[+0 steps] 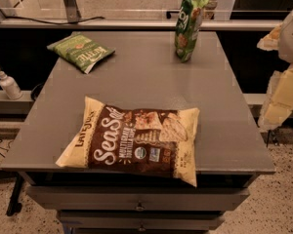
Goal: Move green jalapeno chip bag near brown chip bag
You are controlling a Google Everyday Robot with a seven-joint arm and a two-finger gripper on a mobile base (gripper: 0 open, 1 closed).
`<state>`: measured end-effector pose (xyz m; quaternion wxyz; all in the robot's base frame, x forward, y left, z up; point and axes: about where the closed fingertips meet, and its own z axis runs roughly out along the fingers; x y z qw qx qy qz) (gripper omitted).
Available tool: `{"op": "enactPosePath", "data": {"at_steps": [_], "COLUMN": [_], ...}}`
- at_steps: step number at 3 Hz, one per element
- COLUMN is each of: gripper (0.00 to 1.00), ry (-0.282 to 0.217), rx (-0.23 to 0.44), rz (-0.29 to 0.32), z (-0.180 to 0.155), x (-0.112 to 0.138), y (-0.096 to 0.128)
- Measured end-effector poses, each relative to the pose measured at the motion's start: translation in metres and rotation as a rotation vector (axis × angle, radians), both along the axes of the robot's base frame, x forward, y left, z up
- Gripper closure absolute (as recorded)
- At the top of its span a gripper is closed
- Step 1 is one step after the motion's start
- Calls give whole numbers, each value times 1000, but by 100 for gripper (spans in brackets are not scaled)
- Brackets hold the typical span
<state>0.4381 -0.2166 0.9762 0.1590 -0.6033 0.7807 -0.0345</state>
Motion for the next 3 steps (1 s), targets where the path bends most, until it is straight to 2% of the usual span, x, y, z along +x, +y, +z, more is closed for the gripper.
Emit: {"op": "enactPosePath", "data": {"at_steps": [1,2,3], "gripper": [0,0,0], "ry": [0,-25,-40], "rx": [0,65,147], "rz": [0,51,144], "z": [0,-1,-4], "x": [0,32,69], "y": [0,14,56]}}
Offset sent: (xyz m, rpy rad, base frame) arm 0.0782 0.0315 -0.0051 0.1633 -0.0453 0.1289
